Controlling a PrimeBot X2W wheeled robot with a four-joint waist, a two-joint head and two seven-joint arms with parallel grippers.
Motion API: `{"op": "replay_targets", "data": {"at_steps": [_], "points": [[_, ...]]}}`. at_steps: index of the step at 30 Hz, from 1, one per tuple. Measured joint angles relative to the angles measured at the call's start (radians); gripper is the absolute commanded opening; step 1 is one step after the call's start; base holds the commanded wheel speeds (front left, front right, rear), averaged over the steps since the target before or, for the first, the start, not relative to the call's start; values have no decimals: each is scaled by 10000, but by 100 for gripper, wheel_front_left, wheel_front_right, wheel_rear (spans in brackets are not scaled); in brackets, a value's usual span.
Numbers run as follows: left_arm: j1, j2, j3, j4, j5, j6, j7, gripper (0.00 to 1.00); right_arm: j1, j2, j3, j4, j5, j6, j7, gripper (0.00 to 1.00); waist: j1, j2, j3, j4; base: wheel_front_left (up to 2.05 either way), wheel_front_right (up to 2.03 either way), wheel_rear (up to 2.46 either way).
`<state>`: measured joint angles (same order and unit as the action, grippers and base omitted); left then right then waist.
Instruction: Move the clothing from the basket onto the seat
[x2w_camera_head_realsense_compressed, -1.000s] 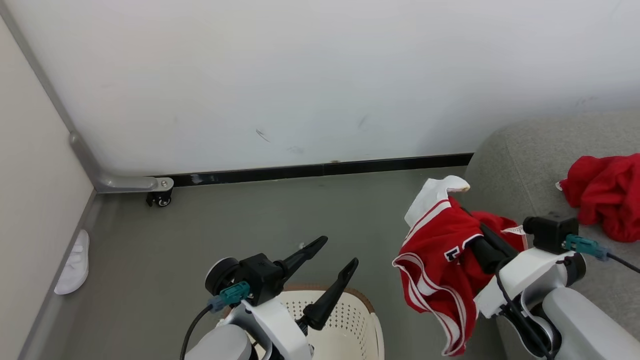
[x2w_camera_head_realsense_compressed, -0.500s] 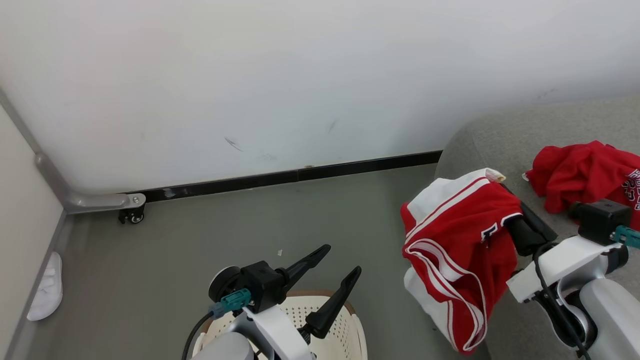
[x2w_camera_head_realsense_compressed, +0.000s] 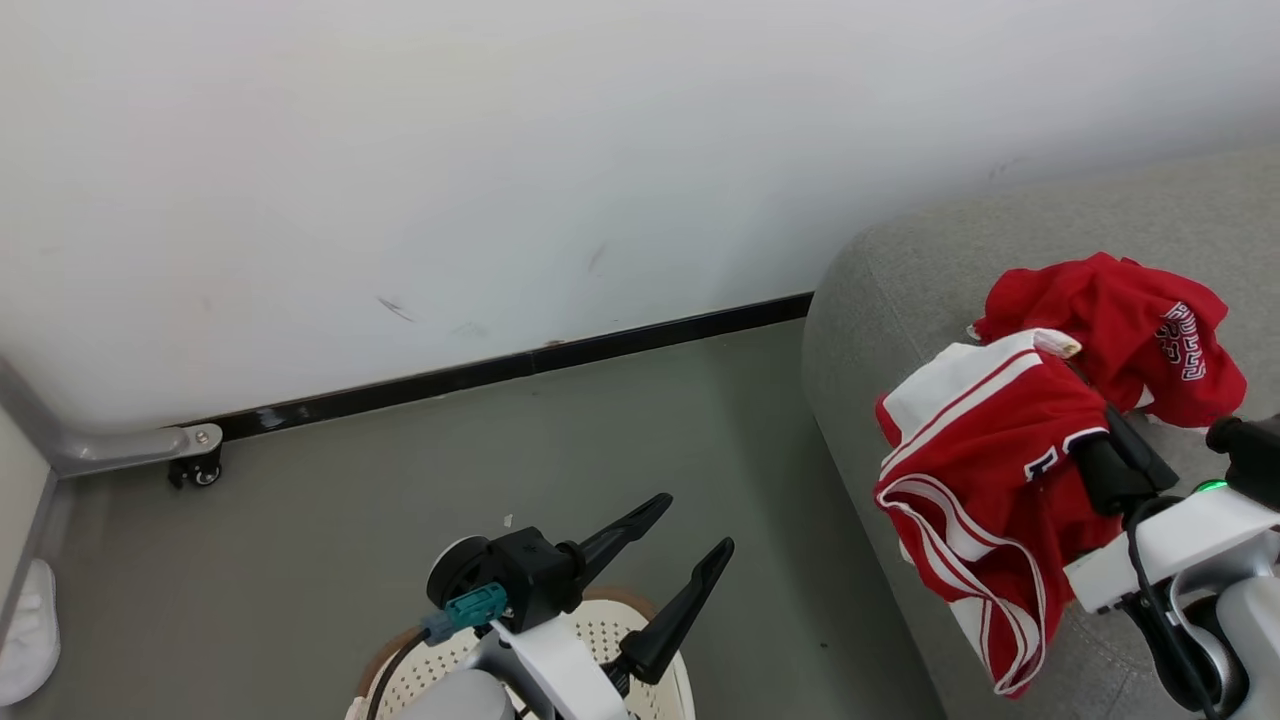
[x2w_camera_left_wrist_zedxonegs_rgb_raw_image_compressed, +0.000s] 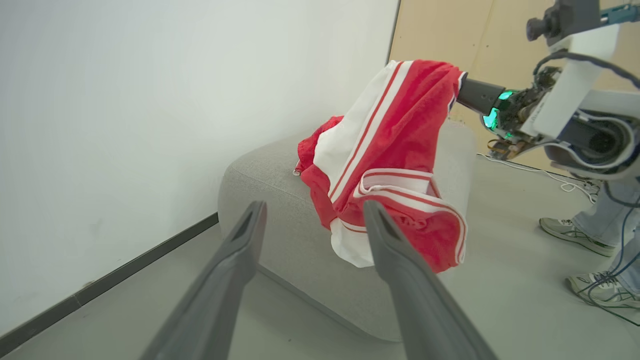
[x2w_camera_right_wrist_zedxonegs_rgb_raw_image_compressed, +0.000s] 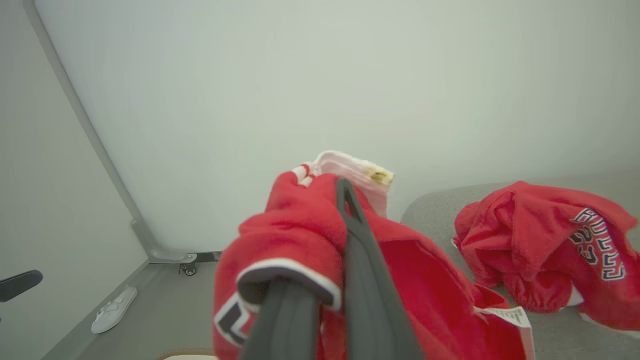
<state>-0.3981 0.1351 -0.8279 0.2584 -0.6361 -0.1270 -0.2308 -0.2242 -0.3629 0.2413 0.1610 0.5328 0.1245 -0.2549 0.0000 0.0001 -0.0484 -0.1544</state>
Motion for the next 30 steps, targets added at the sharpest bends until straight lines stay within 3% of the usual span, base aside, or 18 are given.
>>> {"op": "replay_targets", "data": {"at_steps": [14, 30], "points": [[0, 36, -217, -198, -61, 0, -88, 100, 497, -96, -683, -673, -322, 0, -2, 0, -1, 0, 66, -912, 0, 0, 0], [1, 245, -92, -255, -61, -2, -125, 100, 758, -67, -487, -1005, -414, 0, 0, 0, 0, 0, 206, -1714, 0, 0, 0]]}}
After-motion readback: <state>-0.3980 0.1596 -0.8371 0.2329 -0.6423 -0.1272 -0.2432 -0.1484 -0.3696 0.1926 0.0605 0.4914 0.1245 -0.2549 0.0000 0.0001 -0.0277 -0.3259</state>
